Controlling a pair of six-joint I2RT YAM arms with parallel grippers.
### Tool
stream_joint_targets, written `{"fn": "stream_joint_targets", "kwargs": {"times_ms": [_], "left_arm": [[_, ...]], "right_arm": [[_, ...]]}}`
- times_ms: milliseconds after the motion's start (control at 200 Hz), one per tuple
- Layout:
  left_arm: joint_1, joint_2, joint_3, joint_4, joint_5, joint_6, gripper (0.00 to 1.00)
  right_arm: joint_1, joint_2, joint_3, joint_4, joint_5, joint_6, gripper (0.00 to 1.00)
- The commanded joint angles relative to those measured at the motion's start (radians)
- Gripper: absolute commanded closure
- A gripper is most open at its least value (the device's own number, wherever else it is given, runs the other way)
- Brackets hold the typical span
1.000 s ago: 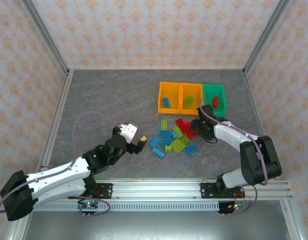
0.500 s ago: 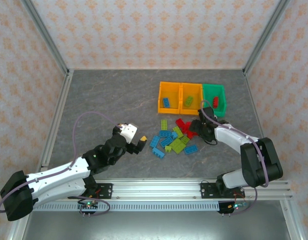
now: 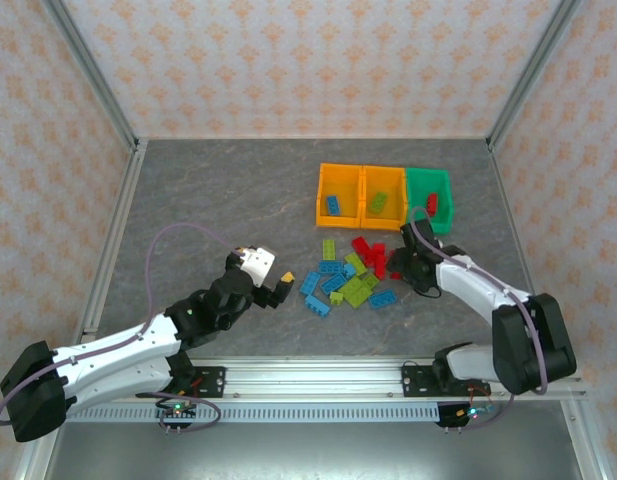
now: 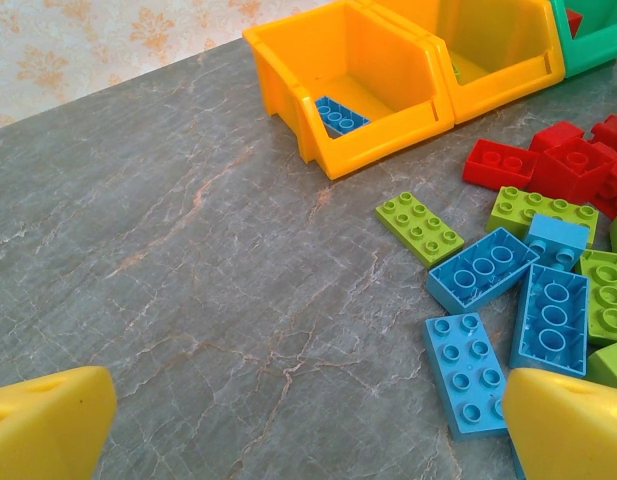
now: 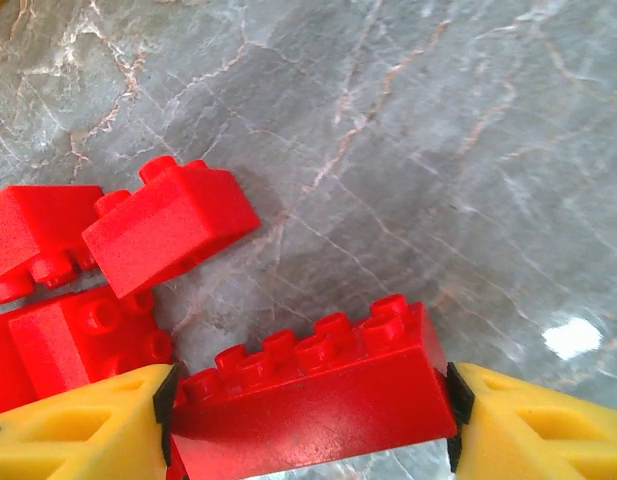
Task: Sort the legos into containers by color
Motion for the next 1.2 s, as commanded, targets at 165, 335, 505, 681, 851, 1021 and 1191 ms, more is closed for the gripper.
{"fn": "stream_joint_targets", "kwargs": {"times_ms": [165, 335, 505, 681, 851, 1021, 1191], "left_arm": [[0.002, -0.006, 0.029, -0.006, -0.015, 0.008, 0.00], [0.002, -0.007, 0.032, -0.011, -0.011, 0.006, 0.00], [0.002, -0.015, 0.032, -0.016, -0.016, 0.008, 0.00], [0.002, -0.015, 0.032, -0.018, -0.018, 0.009, 0.00], [0.002, -0.017, 0.031, -0.018, -0.024, 0.009, 0.00], [0.002, -0.020, 0.031, -0.015, -0.017, 0.007, 0.00], [0.002, -0.008, 0.025, 0.004, -0.031, -0.002, 0.00]], "right_arm": [[0.001, -0.171, 0.061, -0.079, 0.138, 0.047, 0.35], [-0.048, -0.088, 0.236, -0.076, 0.207, -0.021, 0.35], [-0.179, 0.144, 0.443, -0.021, 0.174, -0.075, 0.35], [-0.237, 0.429, 0.722, -0.072, 0.119, -0.116, 0.36], [-0.245, 0.555, 0.894, -0.165, 0.117, -0.126, 0.25], [-0.241, 0.399, 0.762, -0.137, 0.066, -0.099, 0.22], [-0.171, 0.086, 0.482, -0.122, -0.022, -0.099, 0.22]]}}
